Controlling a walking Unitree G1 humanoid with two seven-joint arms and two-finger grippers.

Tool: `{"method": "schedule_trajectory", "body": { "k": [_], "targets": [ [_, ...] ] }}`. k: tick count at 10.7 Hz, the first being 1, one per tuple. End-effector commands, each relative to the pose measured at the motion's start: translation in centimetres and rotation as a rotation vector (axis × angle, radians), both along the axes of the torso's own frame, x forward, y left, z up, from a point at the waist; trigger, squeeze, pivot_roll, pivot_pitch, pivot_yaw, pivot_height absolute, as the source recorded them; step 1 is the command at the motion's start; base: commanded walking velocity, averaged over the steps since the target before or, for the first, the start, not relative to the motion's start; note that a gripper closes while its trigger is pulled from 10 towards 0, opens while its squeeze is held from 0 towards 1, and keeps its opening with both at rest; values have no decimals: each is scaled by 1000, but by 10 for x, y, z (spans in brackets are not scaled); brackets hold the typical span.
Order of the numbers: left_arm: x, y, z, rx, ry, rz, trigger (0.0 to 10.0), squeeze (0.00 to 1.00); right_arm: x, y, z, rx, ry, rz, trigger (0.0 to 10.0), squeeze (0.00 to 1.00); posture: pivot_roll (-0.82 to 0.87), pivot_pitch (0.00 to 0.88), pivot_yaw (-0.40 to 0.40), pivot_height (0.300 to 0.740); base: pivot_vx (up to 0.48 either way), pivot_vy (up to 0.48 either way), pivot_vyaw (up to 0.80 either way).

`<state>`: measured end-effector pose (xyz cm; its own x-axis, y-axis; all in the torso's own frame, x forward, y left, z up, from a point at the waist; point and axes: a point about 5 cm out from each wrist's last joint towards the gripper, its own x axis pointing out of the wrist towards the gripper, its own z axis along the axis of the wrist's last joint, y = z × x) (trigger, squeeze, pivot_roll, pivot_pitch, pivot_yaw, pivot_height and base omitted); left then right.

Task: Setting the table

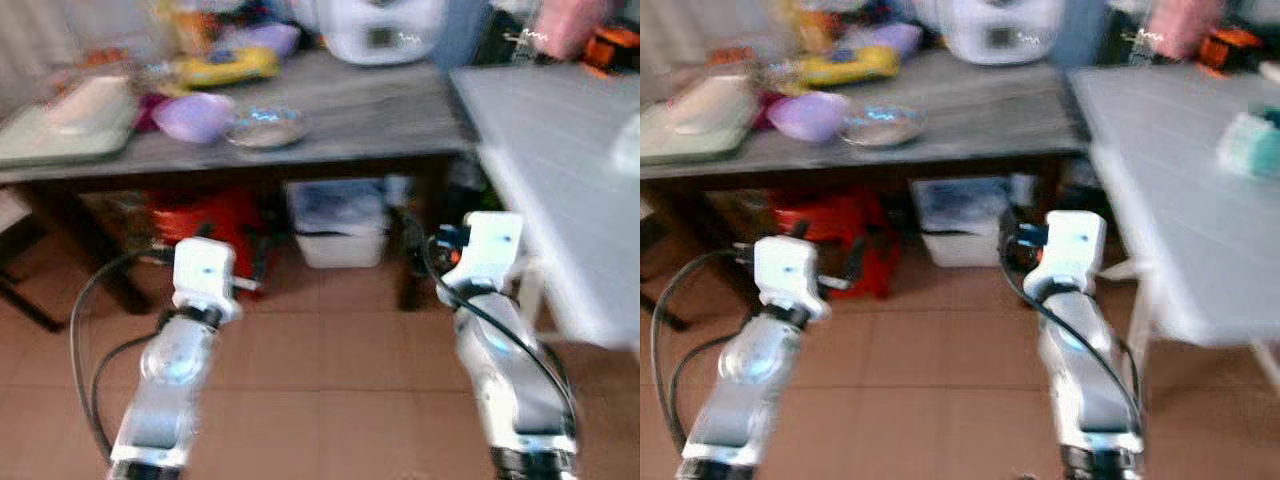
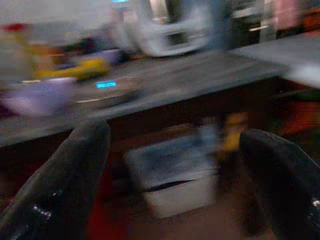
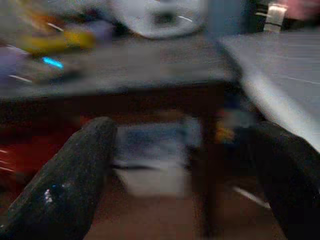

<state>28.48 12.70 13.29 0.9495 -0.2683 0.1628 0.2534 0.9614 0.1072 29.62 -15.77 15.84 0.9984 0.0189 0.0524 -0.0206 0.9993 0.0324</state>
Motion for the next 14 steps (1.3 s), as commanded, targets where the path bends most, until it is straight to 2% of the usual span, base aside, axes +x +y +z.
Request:
{"method": "schedule_trajectory", "body": {
  "k": [1,5,8,14],
  "targets": [
    [1,9,3,21,-9,19,10000,0,1,7,7,17,-27,16,10000,0,-153,98,99,740,0,-480,0],
    [1,6,2,15,-8,14,10000,0,1,11,7,-6,-29,29,10000,0,-149,100,102,740,0,-480,0],
    [1,2,2,9,-7,2,10000,0,2,10,7,-12,-30,25,10000,0,-151,102,102,740,0,-480,606],
    [0,1,-1,11,4,-9,10000,0,2,9,5,-17,-22,12,10000,0,-154,105,100,740,0,-480,0]
  ]
}}
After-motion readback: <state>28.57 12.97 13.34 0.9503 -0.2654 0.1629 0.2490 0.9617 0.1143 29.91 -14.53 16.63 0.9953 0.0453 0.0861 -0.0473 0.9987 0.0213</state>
